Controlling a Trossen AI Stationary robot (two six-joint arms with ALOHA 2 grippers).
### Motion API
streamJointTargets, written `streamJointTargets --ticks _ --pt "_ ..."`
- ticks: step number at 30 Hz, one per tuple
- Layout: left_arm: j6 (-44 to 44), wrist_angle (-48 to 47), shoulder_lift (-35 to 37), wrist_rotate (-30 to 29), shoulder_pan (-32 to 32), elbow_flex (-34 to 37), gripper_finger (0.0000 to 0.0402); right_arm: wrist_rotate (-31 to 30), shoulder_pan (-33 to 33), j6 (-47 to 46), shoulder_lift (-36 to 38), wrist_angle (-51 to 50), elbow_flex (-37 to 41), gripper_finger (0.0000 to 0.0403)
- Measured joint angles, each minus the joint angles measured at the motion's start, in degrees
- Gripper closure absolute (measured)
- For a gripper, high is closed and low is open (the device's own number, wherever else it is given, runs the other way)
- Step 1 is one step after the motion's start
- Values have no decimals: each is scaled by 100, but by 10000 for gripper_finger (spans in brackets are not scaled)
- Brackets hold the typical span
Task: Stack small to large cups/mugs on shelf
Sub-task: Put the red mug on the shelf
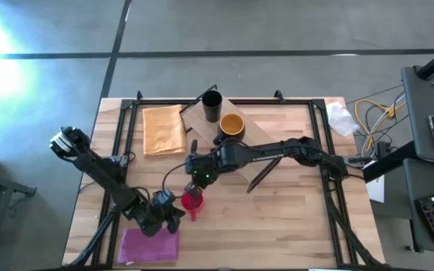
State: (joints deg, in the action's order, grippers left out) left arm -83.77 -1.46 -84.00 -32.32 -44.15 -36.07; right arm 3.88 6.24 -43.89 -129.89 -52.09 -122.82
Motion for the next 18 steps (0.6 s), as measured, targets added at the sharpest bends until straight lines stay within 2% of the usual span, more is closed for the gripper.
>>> streamJointTargets --ticks 18 --pt "209 -196 45 -239 442 4 402 107 250 -83 -6 6 259 394"
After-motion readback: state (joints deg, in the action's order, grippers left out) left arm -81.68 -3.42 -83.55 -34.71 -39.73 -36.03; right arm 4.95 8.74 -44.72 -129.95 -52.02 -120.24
